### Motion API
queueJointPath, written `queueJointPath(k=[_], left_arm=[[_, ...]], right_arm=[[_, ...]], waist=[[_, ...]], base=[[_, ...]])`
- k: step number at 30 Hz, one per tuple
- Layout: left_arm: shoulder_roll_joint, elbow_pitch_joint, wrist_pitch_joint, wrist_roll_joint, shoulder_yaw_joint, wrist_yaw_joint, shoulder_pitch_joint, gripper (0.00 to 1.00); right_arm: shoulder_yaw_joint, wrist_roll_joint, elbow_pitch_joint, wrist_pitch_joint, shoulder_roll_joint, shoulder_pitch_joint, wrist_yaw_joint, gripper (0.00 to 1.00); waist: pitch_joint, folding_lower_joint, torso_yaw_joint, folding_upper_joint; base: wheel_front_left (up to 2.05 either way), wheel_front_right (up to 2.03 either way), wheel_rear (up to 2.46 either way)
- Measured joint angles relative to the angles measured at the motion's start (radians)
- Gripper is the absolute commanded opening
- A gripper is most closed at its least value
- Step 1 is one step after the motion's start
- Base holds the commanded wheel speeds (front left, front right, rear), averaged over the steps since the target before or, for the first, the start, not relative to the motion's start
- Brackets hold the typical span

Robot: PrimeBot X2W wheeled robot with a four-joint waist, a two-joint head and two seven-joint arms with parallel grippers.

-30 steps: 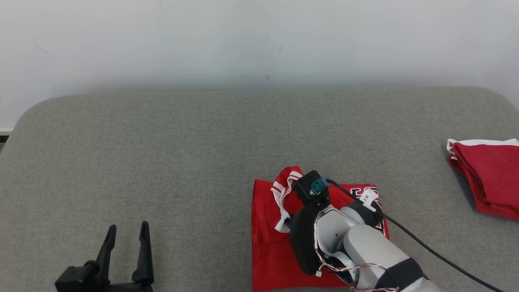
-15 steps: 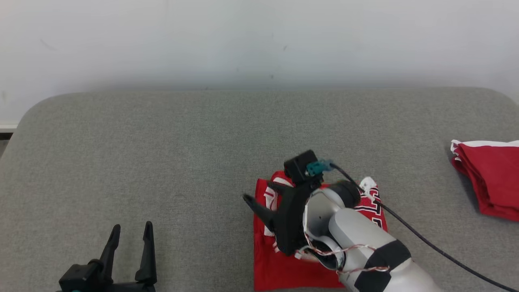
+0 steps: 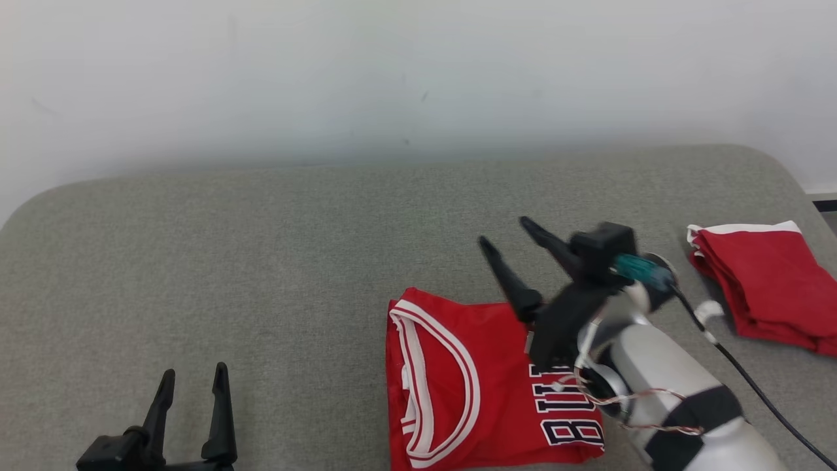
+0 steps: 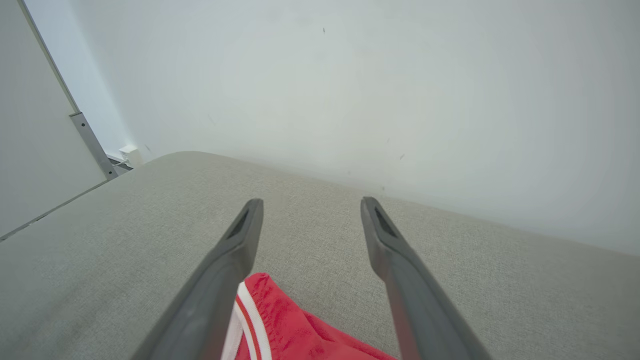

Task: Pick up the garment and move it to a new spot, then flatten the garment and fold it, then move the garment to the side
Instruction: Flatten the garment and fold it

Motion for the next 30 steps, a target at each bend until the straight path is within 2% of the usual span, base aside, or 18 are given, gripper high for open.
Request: queueJointPath(k=[6,9,17,25,30], left_arm=[[0.000,-0.002,0.000,0.000,0.016,0.003,0.001,1.00],[0.000,-0.008,0.000,0.000,0.022,0.005,0.003,1.00],[0.000,-0.026,0.000,0.000,0.020,0.016,0.022,1.00],[0.000,-0.038,0.000,-0.001,0.016,0.022,0.045,1.00],[0.000,-0.044,0.000,-0.017,0.009,0.038,0.070,1.00]], right_arm=[[-0.126,-0.071,-0.022,-0.183,-0.069,0.134,0.000,1.00],[-0.195,-0.108,-0.039,-0.226,-0.085,0.199,0.000,1.00],[-0.326,-0.132,-0.111,-0.253,-0.094,0.368,0.000,1.00],[-0.344,-0.155,-0.173,-0.254,-0.103,0.464,0.000,1.00],[-0.362,-0.158,-0.196,-0.257,-0.076,0.507,0.000,1.00]], waist=[[-0.015,0.0000,-0.027,0.0000],[-0.021,0.0000,-0.040,0.0000],[-0.038,0.0000,-0.060,0.0000],[-0.054,0.0000,-0.060,0.0000],[-0.061,0.0000,-0.053,0.0000]], base=[[0.00,0.00,0.00],[0.00,0.00,0.00],[0.00,0.00,0.00],[0.00,0.00,0.00],[0.00,0.00,0.00]])
